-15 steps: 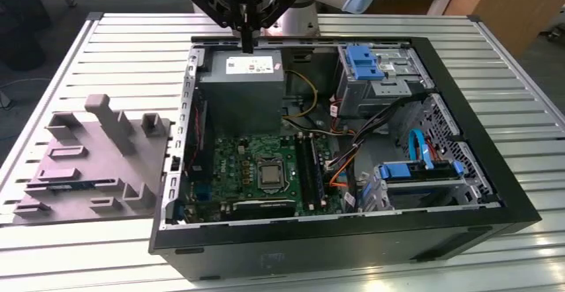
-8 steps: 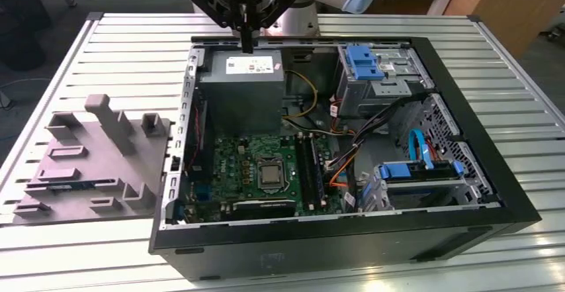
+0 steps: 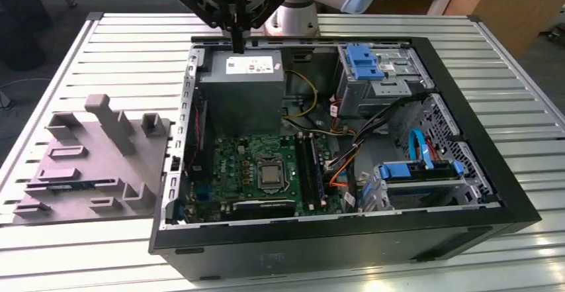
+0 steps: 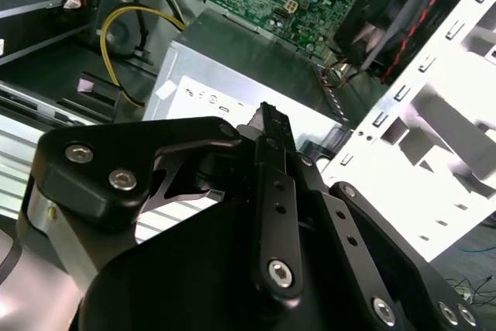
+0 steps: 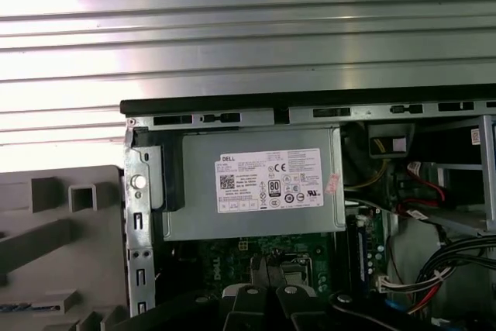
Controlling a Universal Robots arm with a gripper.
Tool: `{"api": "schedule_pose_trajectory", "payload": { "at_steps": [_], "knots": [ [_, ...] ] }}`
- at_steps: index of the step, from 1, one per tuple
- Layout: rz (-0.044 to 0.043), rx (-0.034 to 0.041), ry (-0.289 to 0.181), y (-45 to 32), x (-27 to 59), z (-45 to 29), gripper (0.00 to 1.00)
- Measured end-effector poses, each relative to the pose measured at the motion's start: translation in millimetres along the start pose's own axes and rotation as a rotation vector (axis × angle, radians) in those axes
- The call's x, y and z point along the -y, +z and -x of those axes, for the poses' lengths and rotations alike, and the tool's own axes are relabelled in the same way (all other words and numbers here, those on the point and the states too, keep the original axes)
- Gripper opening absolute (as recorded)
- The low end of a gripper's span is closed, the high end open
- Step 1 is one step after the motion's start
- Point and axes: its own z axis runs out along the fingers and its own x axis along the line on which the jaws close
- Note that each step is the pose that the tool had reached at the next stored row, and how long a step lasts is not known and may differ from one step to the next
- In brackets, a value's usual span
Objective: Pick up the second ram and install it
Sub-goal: 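Reach for the second ram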
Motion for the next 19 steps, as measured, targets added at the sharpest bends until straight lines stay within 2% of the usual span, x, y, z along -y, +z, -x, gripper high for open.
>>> {"api": "schedule_pose_trajectory", "payload": {
  "at_steps": [19],
  "knots": [
    [0.0012, 0.0147, -0.001, -0.2, 4.2, -54.1, 0.11]
  ]
}}
